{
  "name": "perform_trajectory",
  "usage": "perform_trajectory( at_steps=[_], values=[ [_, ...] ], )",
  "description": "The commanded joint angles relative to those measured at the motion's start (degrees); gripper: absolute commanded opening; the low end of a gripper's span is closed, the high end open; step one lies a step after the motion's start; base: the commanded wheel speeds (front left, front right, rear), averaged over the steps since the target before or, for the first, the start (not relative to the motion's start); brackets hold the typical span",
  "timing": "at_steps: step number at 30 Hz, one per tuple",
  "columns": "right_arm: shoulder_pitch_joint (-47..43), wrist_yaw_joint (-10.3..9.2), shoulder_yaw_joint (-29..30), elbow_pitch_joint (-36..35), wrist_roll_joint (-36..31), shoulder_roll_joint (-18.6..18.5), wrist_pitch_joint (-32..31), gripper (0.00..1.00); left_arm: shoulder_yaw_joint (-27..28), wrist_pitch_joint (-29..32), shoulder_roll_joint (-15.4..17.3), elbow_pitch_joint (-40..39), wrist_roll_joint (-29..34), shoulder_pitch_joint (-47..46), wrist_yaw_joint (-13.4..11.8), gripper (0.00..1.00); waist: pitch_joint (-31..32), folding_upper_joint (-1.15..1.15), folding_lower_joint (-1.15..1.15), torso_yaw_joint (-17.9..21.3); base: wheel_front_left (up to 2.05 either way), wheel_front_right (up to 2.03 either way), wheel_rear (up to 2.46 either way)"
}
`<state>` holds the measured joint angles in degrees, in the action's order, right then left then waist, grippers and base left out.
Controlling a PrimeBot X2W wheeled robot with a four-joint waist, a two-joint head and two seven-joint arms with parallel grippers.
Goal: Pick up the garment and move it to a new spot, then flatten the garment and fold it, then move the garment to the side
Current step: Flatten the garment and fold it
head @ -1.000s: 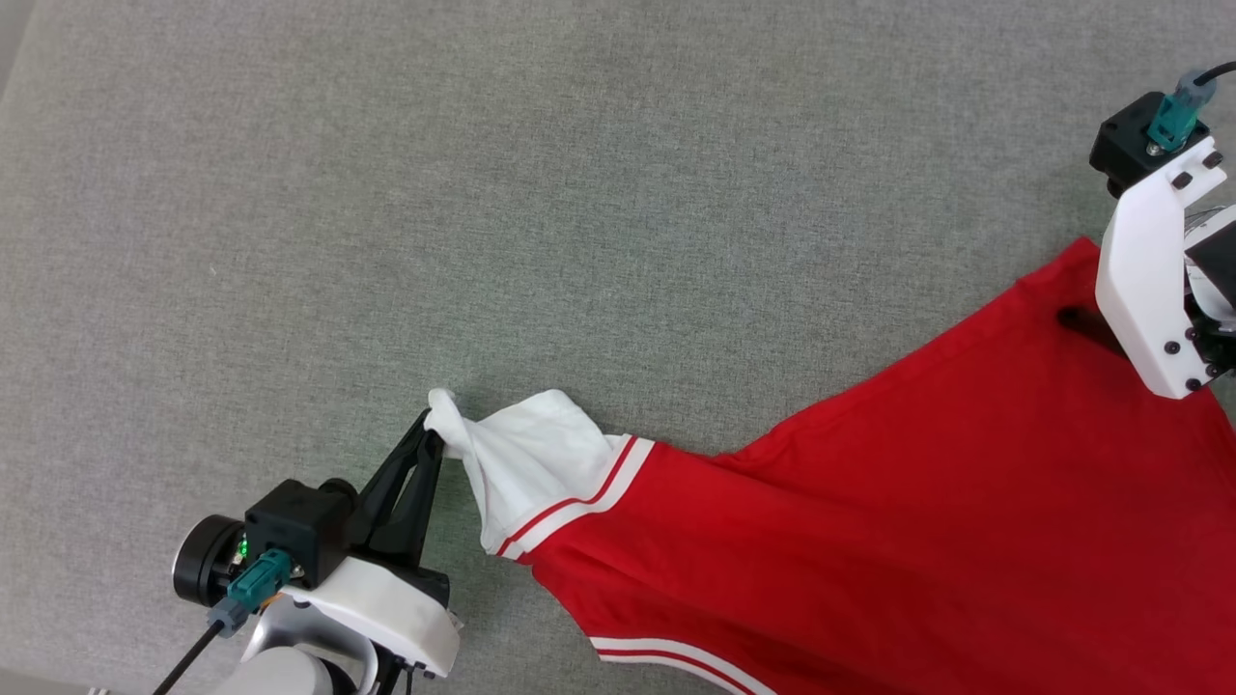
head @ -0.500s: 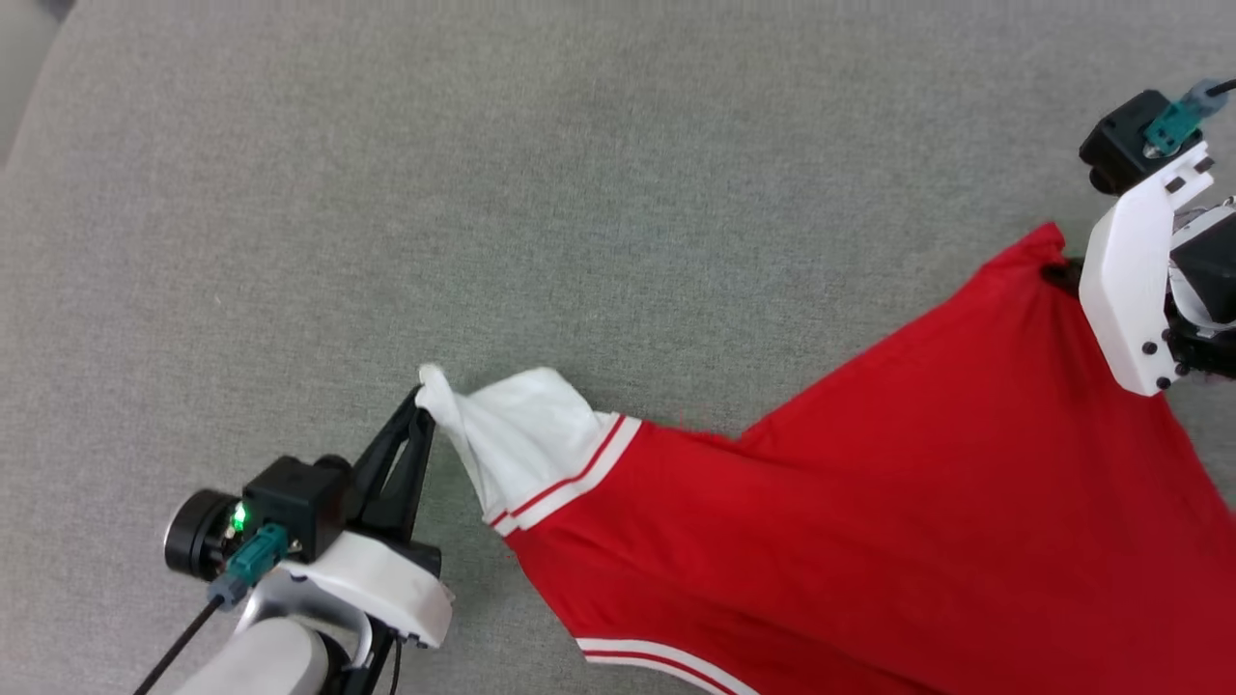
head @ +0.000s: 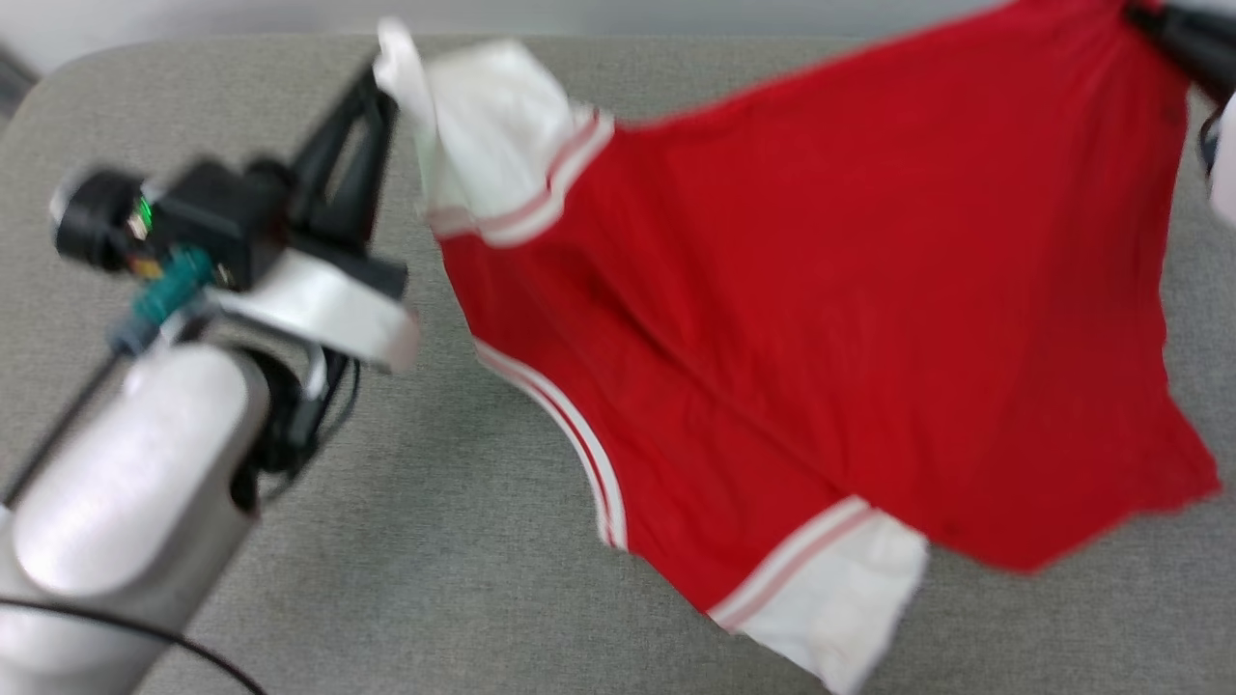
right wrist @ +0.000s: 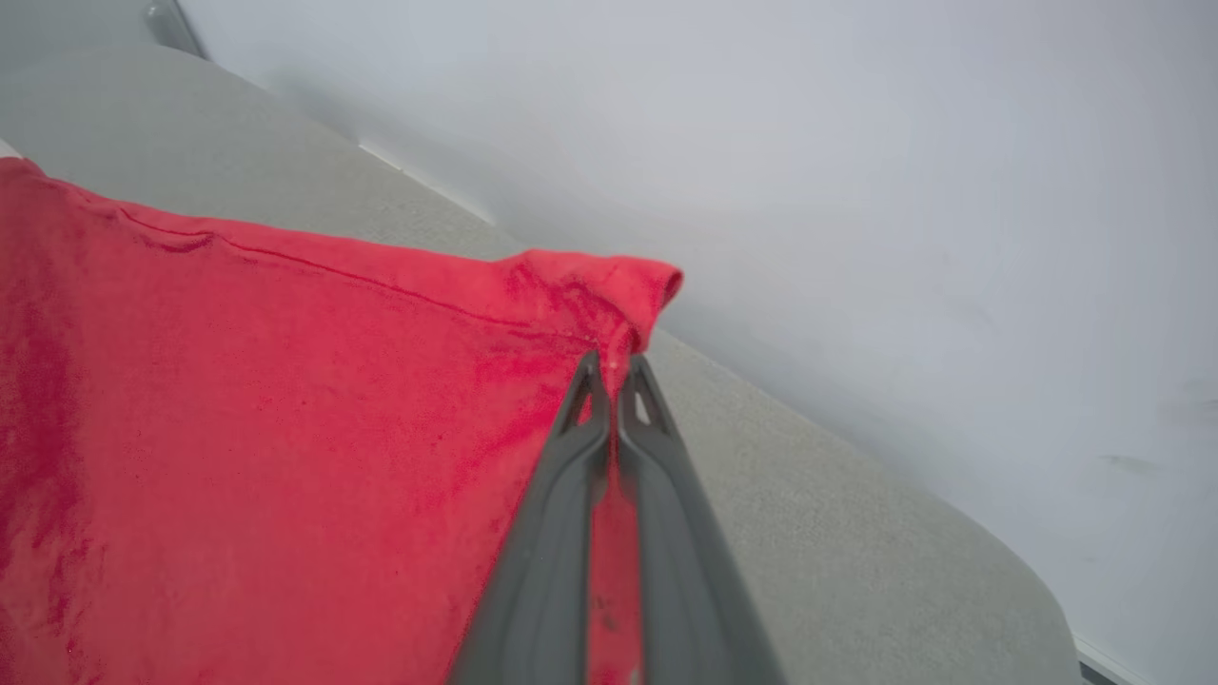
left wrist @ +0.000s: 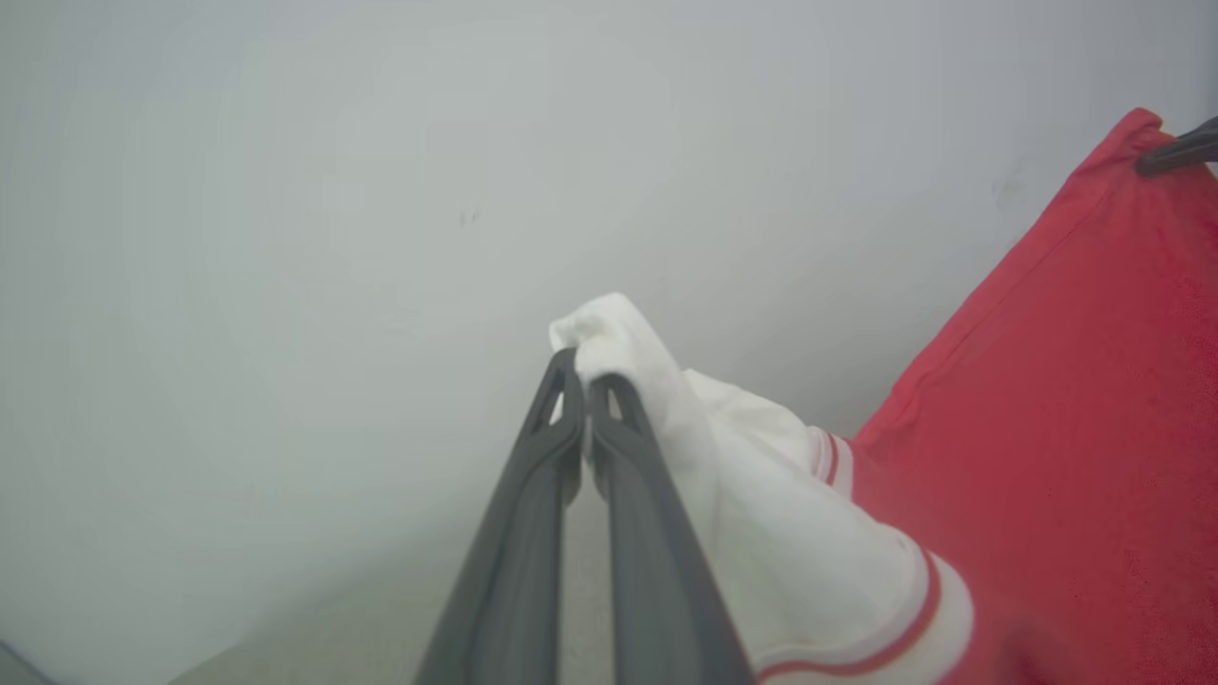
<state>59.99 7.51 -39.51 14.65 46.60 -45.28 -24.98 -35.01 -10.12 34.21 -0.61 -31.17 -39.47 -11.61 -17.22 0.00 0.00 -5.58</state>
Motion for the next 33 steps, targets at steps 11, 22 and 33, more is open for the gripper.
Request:
perform_trajectory(
  at_steps=[11, 22, 33],
  values=[
    [18.1, -0.04, 9.1, 6.2, -9.4, 9.7, 3.3, 0.0, 2.1, 4.2, -1.2, 9.6, 4.7, -31.6, 8.0, 0.0, -7.4, 0.0, 0.0, 3.5, 0.0, 0.0, 0.0],
    [39.7, -0.04, 15.7, 18.4, -19.4, 18.3, 5.8, 0.0, 2.6, 5.3, -4.7, 23.1, 8.8, -60.5, 14.1, 0.0, -14.6, 0.0, 0.0, 3.3, 0.0, 0.0, 0.0],
    [51.2, -0.04, 11.2, 28.8, -23.6, 22.2, 9.8, 0.0, 1.2, 2.5, -8.0, 35.3, 9.5, -71.8, 16.7, 0.0, -18.6, 0.0, 0.0, 2.8, 0.0, 0.0, 0.0]
  ],
)
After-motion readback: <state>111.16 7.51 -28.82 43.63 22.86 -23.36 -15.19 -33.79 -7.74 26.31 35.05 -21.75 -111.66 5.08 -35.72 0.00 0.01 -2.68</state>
